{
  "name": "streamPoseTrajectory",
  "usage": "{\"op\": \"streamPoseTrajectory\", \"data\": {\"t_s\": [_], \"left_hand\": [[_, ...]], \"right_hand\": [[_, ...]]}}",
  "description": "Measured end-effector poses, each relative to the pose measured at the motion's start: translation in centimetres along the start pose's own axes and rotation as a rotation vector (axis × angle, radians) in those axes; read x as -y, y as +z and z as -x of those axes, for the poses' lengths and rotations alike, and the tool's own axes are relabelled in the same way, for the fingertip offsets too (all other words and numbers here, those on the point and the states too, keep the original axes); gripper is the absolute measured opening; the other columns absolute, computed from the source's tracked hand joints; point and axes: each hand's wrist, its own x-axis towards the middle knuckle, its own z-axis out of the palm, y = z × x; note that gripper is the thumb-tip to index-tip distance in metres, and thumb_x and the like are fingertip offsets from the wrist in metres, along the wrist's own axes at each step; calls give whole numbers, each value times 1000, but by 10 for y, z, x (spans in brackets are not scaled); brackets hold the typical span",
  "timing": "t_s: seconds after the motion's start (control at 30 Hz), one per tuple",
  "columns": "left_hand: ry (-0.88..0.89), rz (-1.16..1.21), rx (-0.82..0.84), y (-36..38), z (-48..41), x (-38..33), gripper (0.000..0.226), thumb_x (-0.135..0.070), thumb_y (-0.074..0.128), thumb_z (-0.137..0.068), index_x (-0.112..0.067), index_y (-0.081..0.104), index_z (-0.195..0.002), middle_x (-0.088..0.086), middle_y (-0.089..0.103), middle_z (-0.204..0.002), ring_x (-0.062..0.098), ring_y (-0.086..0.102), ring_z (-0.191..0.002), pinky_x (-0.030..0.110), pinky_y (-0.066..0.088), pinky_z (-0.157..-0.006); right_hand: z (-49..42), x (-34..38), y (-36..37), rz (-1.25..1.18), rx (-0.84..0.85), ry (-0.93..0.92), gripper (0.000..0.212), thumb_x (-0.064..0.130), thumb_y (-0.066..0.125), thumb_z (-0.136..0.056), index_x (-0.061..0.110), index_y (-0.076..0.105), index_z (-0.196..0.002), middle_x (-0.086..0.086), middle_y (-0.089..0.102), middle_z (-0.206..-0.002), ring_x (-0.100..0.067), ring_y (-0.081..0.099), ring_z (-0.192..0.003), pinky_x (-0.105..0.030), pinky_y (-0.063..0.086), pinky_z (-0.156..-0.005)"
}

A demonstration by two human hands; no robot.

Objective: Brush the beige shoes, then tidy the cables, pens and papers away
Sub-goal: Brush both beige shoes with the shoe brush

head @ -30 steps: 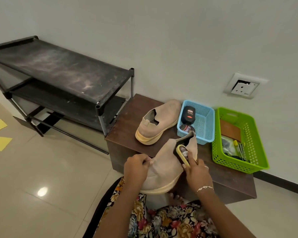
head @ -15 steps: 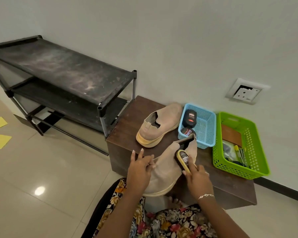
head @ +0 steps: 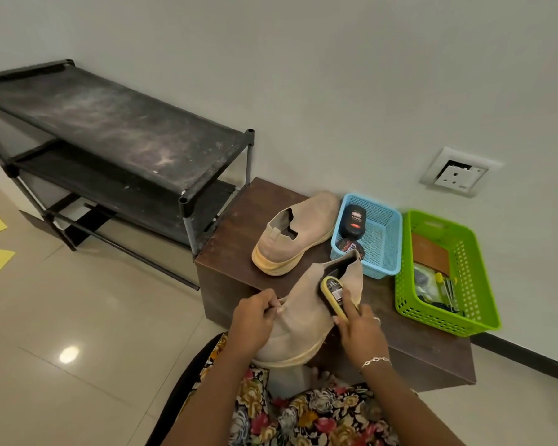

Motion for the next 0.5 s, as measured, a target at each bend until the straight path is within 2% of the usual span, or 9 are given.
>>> {"op": "streamPoseTrajectory", "data": {"t_s": [0.1, 0.13, 0.17, 0.23, 0.3, 0.43, 0.5], "left_hand": [[-7, 11, -5, 0, -2, 0, 40, -11, 59, -88, -32, 39, -60, 4, 59, -70, 15, 51, -63, 22, 33, -54], [-16, 18, -9, 0, -3, 2, 40, -11, 60, -87, -32, 40, -59, 4, 61, -71, 17, 54, -66, 24, 35, -57], [-21, 34, -12, -1, -3, 2, 40, -11, 61, -86, -31, 41, -59, 4, 61, -71, 17, 55, -67, 25, 35, -58], [-14, 52, -4, -3, -1, 3, 38, -10, 62, -85, -31, 42, -59, 0, 60, -67, 14, 54, -65, 22, 34, -56], [-1, 30, 17, -4, 0, 1, 38, -11, 62, -85, -30, 42, -59, -5, 57, -63, 10, 50, -62, 18, 32, -53], [-2, 52, -3, -1, 0, -1, 39, -8, 60, -85, -30, 42, -59, 4, 65, -75, 17, 55, -67, 23, 35, -56], [-6, 60, -15, -1, -2, 0, 39, -8, 60, -86, -31, 42, -60, 4, 65, -72, 16, 53, -63, 22, 34, -54]], "right_hand": [[48, 29, 9, -101, 97, -215, 76, 62, 8, -78, 31, 3, -147, -5, 35, -136, -25, 46, -112, -30, 43, -90], [68, 37, 11, -135, 162, -276, 80, 63, 3, -71, 34, -3, -145, -2, 33, -137, -23, 45, -113, -28, 41, -90], [83, 42, 11, -137, 200, -337, 77, 63, 3, -69, 39, -6, -142, 0, 32, -137, -22, 44, -113, -27, 41, -91], [81, 37, 9, -115, 150, -400, 64, 58, 16, -82, 44, -4, -142, 1, 33, -136, -20, 43, -112, -27, 42, -90], [49, 14, 10, -34, 84, -302, 58, 43, 31, -95, 39, 4, -146, -3, 36, -134, -21, 45, -111, -29, 44, -89], [-8, -17, 3, -38, 17, 68, 58, 34, 39, -96, 28, 11, -147, -14, 44, -126, -34, 48, -107, -38, 43, -89], [-2, -5, 6, -68, 14, 48, 60, 38, 38, -96, 28, 9, -148, -13, 43, -127, -33, 49, -106, -37, 43, -88]]}}
